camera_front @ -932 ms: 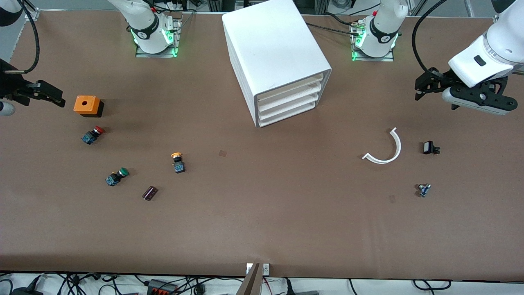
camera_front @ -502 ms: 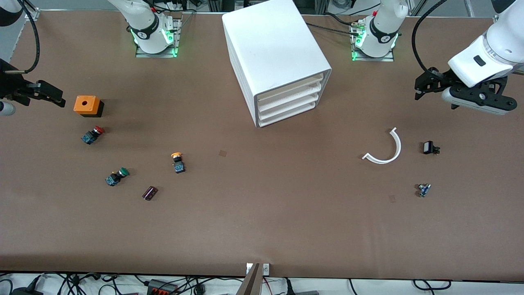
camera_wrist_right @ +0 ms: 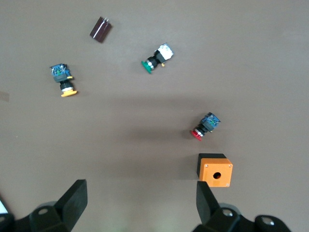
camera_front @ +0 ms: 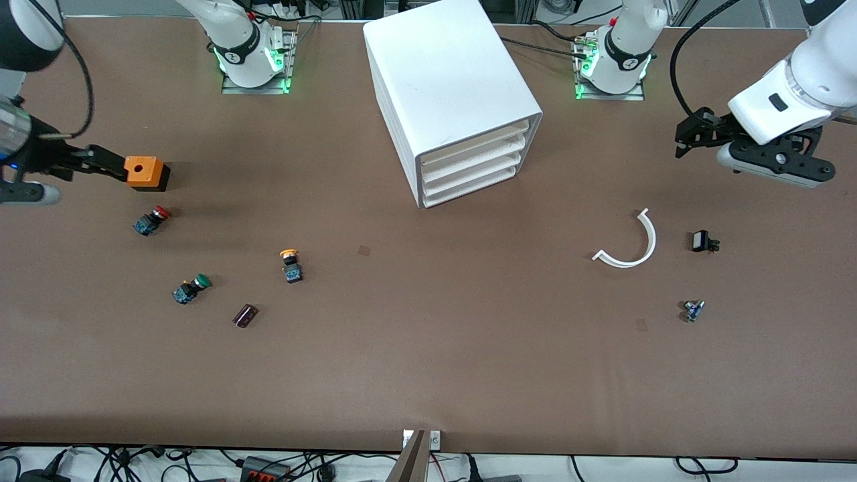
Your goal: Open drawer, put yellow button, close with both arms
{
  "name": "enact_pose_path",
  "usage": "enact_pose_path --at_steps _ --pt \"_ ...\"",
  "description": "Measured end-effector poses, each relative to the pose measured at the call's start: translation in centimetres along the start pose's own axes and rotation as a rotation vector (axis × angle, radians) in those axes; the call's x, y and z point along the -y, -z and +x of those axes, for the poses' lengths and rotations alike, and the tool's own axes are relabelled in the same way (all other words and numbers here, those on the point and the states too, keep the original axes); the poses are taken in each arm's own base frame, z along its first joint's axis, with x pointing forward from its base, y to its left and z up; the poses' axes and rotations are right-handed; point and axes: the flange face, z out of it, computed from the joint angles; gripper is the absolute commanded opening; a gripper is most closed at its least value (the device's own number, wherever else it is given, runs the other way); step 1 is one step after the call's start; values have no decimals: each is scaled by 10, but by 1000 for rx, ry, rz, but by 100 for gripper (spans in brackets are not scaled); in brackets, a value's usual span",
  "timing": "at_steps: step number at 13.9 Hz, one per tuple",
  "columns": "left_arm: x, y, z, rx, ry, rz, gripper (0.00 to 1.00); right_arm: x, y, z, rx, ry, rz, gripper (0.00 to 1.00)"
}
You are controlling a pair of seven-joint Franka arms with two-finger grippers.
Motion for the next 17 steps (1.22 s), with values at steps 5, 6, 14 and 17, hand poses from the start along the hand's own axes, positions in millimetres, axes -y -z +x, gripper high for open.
enact_pose_path --at_steps 5,6,14,17 --pt "-34 -48 6 238 -53 -195 100 59 -51 27 78 98 -12 100" --pt "-38 -62 12 273 -68 -244 100 69 -64 32 95 117 -12 100" --pt "-39 -189 81 327 -186 -961 100 127 -202 84 166 244 24 100" --pt "-43 -231 102 249 -207 -1153 100 166 -237 92 145 301 9 100"
